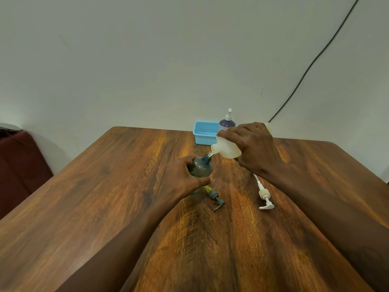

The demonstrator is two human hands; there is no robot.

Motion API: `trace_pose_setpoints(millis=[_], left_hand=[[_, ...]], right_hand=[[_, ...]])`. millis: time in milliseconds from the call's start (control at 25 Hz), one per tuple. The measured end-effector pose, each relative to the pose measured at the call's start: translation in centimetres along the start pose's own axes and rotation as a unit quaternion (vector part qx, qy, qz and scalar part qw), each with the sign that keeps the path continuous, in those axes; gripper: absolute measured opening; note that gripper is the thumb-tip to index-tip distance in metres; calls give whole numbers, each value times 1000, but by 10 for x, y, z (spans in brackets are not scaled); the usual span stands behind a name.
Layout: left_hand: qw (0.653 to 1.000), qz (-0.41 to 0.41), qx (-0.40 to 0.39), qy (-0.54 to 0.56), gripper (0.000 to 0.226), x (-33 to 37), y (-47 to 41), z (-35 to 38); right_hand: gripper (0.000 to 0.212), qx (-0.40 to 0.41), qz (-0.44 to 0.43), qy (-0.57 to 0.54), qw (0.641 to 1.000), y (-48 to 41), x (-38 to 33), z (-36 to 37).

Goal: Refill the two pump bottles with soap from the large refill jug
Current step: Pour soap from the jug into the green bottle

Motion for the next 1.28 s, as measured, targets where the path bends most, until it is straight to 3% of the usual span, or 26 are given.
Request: trace_pose_setpoints(millis=[1280], left_hand=[[1000, -17, -5, -9, 68, 3, 4, -1]], right_hand=[[81, -16, -13, 16, 1000, -4, -3, -4]])
Point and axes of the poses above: each hand's wrist, its own y-axis away from the middle knuckle, its own z-axis out of the palm, x = y × z, the point moved 3 cm from there along -y, towards the middle knuckle, and after that the axes turned 6 degrees about -z, right-handed, at the moved point
